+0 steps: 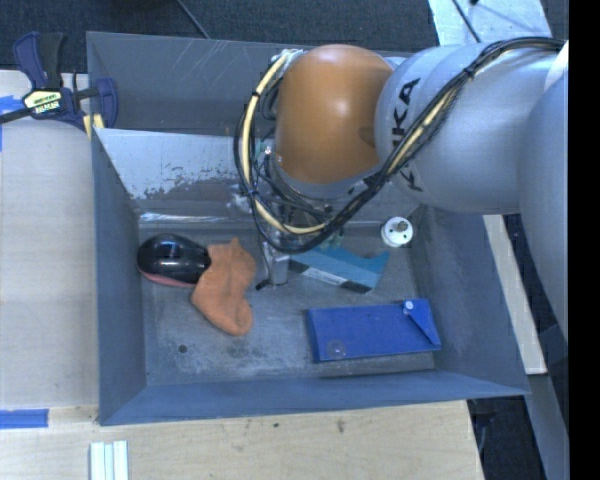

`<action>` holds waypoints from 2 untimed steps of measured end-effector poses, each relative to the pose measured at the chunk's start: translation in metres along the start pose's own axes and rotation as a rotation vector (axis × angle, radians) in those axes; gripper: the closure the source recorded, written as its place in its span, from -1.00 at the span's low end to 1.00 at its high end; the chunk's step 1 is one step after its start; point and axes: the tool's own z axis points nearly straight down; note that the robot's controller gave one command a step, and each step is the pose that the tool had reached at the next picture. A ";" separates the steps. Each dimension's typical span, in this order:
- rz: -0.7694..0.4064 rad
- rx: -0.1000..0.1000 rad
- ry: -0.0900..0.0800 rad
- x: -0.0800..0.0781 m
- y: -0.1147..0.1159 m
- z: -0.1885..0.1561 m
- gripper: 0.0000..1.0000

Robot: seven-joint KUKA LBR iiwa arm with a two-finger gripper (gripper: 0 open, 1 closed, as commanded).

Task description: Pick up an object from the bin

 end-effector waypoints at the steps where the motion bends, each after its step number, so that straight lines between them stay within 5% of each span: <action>1: -0.172 -0.001 0.000 0.003 0.019 0.029 -1.00; 2: -0.064 -0.001 0.002 0.005 0.005 0.095 1.00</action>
Offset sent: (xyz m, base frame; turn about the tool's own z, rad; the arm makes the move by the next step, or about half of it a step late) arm -0.0068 0.0030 -0.0964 -0.0652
